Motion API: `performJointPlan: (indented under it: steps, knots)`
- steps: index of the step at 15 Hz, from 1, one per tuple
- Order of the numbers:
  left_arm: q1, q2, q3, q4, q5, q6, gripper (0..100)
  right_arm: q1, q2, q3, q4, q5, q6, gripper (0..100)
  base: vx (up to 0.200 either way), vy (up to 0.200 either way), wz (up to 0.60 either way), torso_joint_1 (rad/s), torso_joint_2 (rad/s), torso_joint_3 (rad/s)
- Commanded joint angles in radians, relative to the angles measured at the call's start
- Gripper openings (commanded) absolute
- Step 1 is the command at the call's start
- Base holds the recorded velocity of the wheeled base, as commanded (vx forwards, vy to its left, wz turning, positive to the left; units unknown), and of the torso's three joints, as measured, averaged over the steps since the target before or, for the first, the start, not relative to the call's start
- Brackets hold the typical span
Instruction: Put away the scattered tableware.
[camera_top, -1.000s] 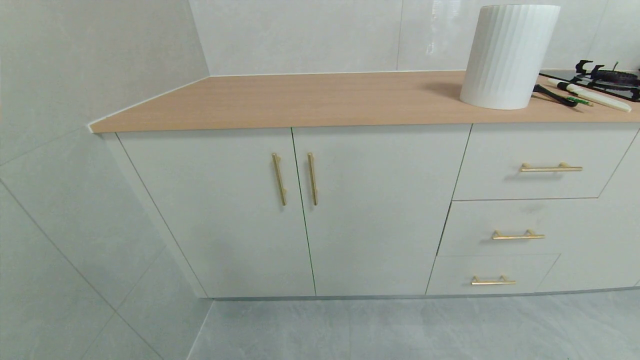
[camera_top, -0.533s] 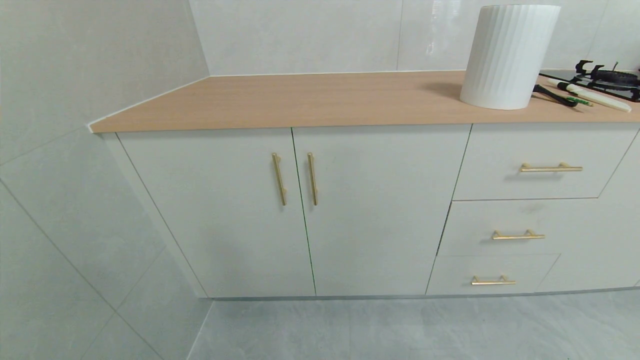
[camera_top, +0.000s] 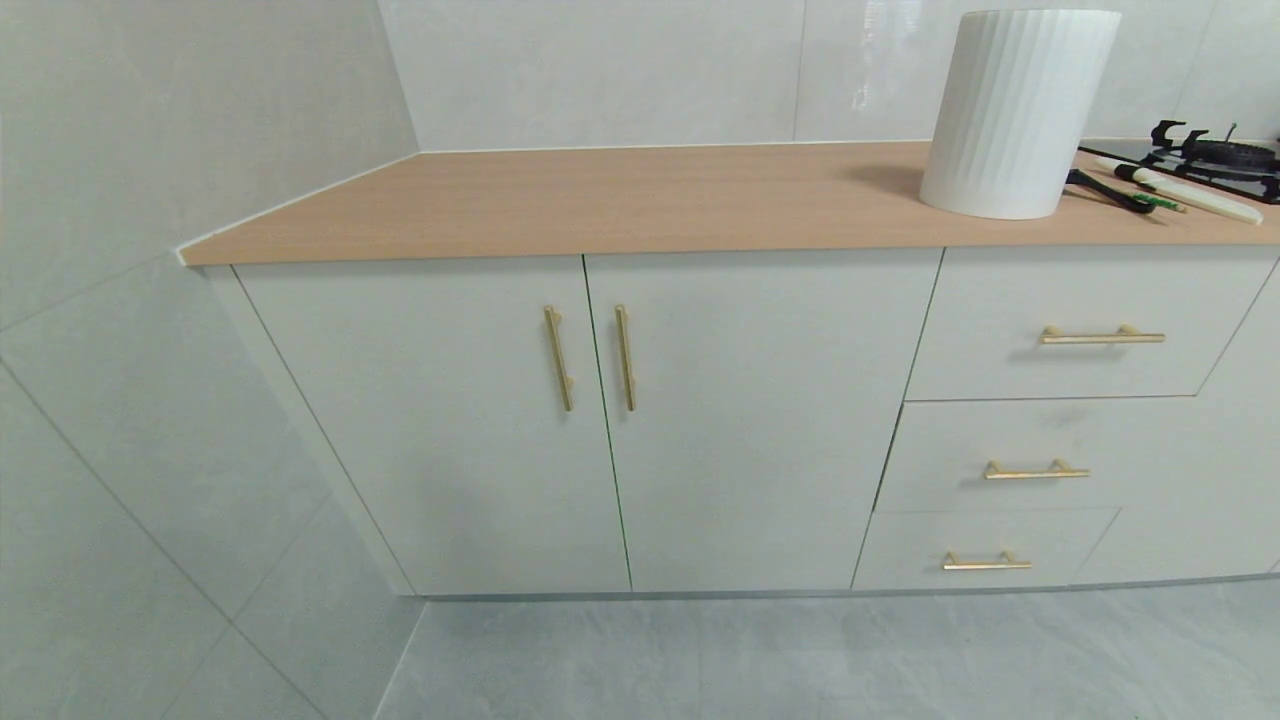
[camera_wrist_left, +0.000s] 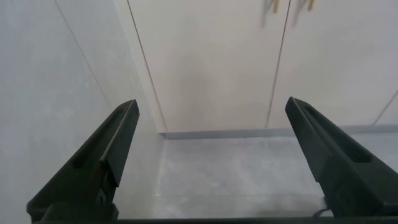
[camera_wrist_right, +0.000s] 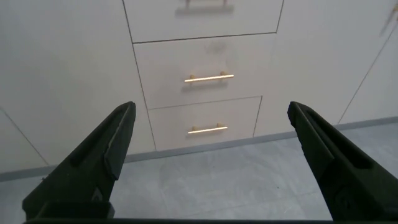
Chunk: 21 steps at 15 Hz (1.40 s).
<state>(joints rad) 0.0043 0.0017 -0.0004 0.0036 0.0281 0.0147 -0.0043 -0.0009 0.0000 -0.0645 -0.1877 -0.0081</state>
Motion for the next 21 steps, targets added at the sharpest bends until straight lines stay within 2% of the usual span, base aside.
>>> performJointPlan:
  steps: [1, 3, 4, 6, 14, 21]
  knots:
    - [0.0, 0.001, 0.0, -0.002, 0.006, -0.018, 100, 0.001, 0.002, 0.0, 0.0, -0.001, 0.017, 100, 0.0, 0.0, 0.0, 0.0, 0.0, 0.0]
    - [0.0, 0.001, 0.0, -0.002, 0.006, -0.013, 100, 0.0, 0.002, 0.0, 0.008, 0.057, 0.063, 100, 0.0, 0.0, 0.0, 0.0, 0.0, 0.0]
    - [0.0, 0.001, 0.0, -0.002, 0.006, -0.01, 100, 0.0, 0.002, 0.0, 0.064, 0.111, 0.046, 100, 0.0, 0.0, 0.0, 0.0, 0.0, 0.0]
    - [0.0, 0.001, 0.0, -0.002, 0.006, -0.013, 100, 0.0, 0.002, 0.0, 0.063, 0.128, -0.015, 100, 0.0, 0.0, 0.0, 0.0, 0.0, 0.0]
    - [0.0, 0.001, 0.0, -0.002, 0.006, -0.013, 100, 0.0, 0.002, 0.0, 0.061, 0.126, 0.007, 100, 0.0, 0.0, 0.0, 0.0, 0.0, 0.0]
    - [0.0, 0.001, 0.0, -0.002, 0.006, -0.015, 100, 0.0, 0.002, 0.0, 0.061, 0.126, 0.005, 100, 0.0, -0.2, 0.0, 0.001, 0.0, 0.004]
